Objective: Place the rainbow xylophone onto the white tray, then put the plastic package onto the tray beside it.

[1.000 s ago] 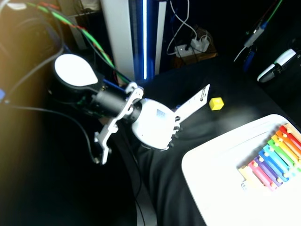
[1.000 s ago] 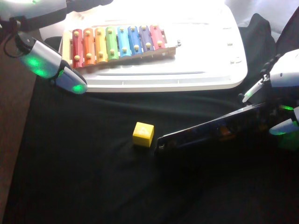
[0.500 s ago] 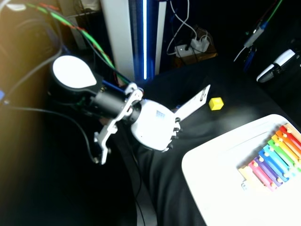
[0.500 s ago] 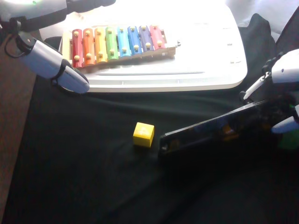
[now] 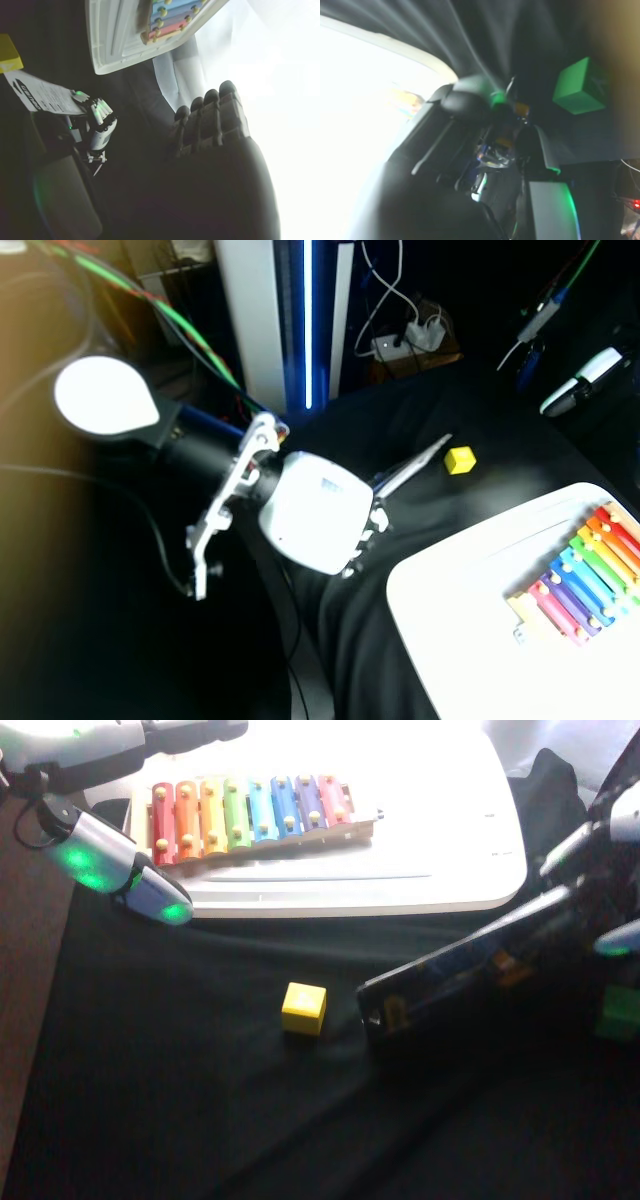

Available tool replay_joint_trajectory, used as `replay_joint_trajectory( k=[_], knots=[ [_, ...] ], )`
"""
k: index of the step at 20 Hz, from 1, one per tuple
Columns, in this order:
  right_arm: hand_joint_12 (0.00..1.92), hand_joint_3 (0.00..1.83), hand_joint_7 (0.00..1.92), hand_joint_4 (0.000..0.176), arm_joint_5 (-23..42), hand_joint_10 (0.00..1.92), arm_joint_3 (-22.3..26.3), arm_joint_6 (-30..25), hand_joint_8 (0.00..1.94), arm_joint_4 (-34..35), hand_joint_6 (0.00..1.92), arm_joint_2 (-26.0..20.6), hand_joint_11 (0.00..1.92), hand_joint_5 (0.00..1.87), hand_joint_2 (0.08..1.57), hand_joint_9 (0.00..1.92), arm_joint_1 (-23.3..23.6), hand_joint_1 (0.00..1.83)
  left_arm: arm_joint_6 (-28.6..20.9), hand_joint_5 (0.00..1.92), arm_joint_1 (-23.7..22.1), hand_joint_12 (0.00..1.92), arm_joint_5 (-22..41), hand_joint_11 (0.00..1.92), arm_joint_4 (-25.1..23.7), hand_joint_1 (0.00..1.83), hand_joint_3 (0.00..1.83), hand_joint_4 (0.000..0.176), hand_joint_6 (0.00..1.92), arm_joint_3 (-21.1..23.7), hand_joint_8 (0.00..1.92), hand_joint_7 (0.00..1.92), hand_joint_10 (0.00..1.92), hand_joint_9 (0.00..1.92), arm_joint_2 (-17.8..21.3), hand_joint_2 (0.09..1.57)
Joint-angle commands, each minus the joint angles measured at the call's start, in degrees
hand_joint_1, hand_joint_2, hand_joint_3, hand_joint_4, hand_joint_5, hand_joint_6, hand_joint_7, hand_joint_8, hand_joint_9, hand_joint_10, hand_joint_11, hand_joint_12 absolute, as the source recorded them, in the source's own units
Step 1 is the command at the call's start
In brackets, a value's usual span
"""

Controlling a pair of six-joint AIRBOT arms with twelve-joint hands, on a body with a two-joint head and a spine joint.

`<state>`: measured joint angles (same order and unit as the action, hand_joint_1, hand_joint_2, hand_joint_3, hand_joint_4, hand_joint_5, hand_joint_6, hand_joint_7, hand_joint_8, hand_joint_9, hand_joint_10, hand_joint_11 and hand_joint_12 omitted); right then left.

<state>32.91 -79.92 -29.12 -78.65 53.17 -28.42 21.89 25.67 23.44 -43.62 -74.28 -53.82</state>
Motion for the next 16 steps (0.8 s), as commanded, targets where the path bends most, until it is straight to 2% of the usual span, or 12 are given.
replay_joint_trajectory(
  k=[1, 3, 4, 5, 6, 7, 8, 9, 12, 13, 15, 16],
  knots=[
    [0.81, 0.0, 1.26, 0.0, 1.89, 0.02, -0.12, -0.34, 0.01, 4.49, 1.4, -0.31, 1.05, 0.69, 1.28, 1.37, 1.34, 1.07, 0.09, 0.0, -0.2, 0.01, 4.55, 0.03, 2.01, 0.81, 0.01, 0.008, 0.0, -0.19, 0.0, 0.02, 0.0, 0.03, -0.13, 0.74],
    [1.1, 0.0, 1.31, 0.0, 2.03, 0.04, -0.12, 0.25, 0.01, 5.1, 1.38, -0.56, 1.08, 0.7, 1.27, 1.46, 2.62, 1.08, 0.09, 0.0, 0.32, 0.01, 4.8, 0.02, 2.55, 0.8, 0.0, 0.0, 0.0, -0.31, 0.0, 0.03, 0.0, 0.02, -0.13, 0.73],
    [1.22, 0.0, 1.34, 0.0, 2.29, 0.05, -0.01, 3.22, 0.01, 8.32, 1.35, -0.82, 1.08, 0.72, 1.26, 1.5, 2.7, 1.09, 0.1, 0.0, 0.42, 0.02, 4.83, 0.05, 2.66, 0.77, 0.0, 0.0, 0.0, -0.34, 0.01, 0.04, 0.01, 0.03, -0.13, 0.73],
    [1.3, 0.0, 1.0, 0.0, 3.06, 0.06, 0.03, 5.61, 1.13, 10.58, 1.17, -0.97, 1.05, 0.72, 1.19, 1.49, 2.7, 1.23, 0.1, 0.0, 0.46, 0.01, 4.83, 0.02, 2.76, 0.78, 0.01, 0.026, 0.0, -0.36, 0.01, 0.04, 0.0, 0.02, -0.13, 0.74],
    [1.3, 0.0, 1.0, 0.0, 3.21, 0.06, 0.02, 6.46, 1.13, 12.11, 1.17, -1.06, 1.05, 0.72, 1.19, 1.49, 2.7, 1.23, 0.1, 0.0, 0.55, 0.01, 4.84, 0.02, 2.88, 0.78, 0.01, 0.026, 0.0, -0.36, 0.01, 0.04, 0.0, 0.02, -0.13, 0.74],
    [1.45, 0.0, 0.97, 0.0, 3.27, 0.37, 0.01, 7.25, 1.21, 13.09, 1.14, -1.1, 1.04, 0.72, 1.2, 1.4, 2.7, 1.23, 0.1, 0.0, 0.66, 0.02, 4.86, 0.04, 2.94, 0.78, 0.01, 0.019, 0.0, -0.37, 0.01, 0.05, 0.01, 0.03, -0.13, 0.75],
    [1.24, 0.0, 0.96, 0.0, 3.28, 0.52, -0.01, 8.11, 1.2, 14.59, 1.24, -1.24, 1.02, 0.67, 1.21, 1.25, 2.7, 1.23, 0.1, 0.0, 0.87, 0.01, 4.86, 0.02, 2.97, 0.8, 0.0, 0.026, 0.0, -0.37, 0.0, 0.02, 0.0, 0.02, -0.13, 0.75],
    [1.24, 0.0, 0.96, 0.0, 3.28, 0.52, -0.01, 8.18, 1.2, 14.9, 1.24, -1.31, 1.02, 0.67, 1.21, 1.25, 2.7, 1.23, 0.1, 0.0, 0.92, 0.01, 4.86, 0.02, 2.99, 0.8, 0.0, 0.026, 0.0, -0.37, 0.0, 0.02, 0.0, 0.02, -0.16, 0.75],
    [0.92, 0.0, 1.04, 0.0, 3.99, 0.16, -0.05, 12.08, 1.06, 19.5, 1.21, -1.48, 1.09, 0.73, 1.17, 1.39, 2.7, 1.25, 0.12, 0.0, 1.03, 0.0, 4.87, 0.0, 3.19, 0.82, 0.0, 0.039, 0.0, -0.39, 0.0, 0.01, 0.0, 0.01, -0.17, 0.75],
    [0.84, 0.0, 1.02, 0.0, 4.25, 0.06, -0.07, 13.44, 1.06, 21.36, 1.29, -1.54, 1.01, 0.7, 1.18, 1.35, 2.7, 1.24, 0.12, 0.0, 1.15, 0.0, 4.87, 0.01, 3.23, 0.82, 0.01, 0.031, 0.0, -0.42, 0.0, 0.0, 0.0, 0.02, -0.16, 0.76],
    [0.91, 0.0, 1.0, 0.0, 4.7, 0.05, -0.13, 15.51, 1.11, 24.24, 1.29, -1.54, 1.02, 0.68, 1.19, 1.37, 2.7, 1.24, 0.12, 0.0, 1.32, 0.0, 4.87, 0.01, 3.27, 0.84, 0.01, 0.031, 0.0, -0.44, 0.0, 0.0, 0.01, 0.02, -0.16, 0.77],
    [1.03, 0.0, 0.97, 0.0, 4.95, 0.03, -0.14, 17.14, 1.16, 26.31, 1.3, -1.62, 1.0, 0.67, 1.2, 1.38, 2.7, 1.24, 0.12, 0.0, 1.4, 0.0, 4.87, 0.0, 3.28, 0.83, 0.0, 0.043, 0.0, -0.45, 0.0, 0.0, 0.01, 0.03, -0.16, 0.76]
  ],
)
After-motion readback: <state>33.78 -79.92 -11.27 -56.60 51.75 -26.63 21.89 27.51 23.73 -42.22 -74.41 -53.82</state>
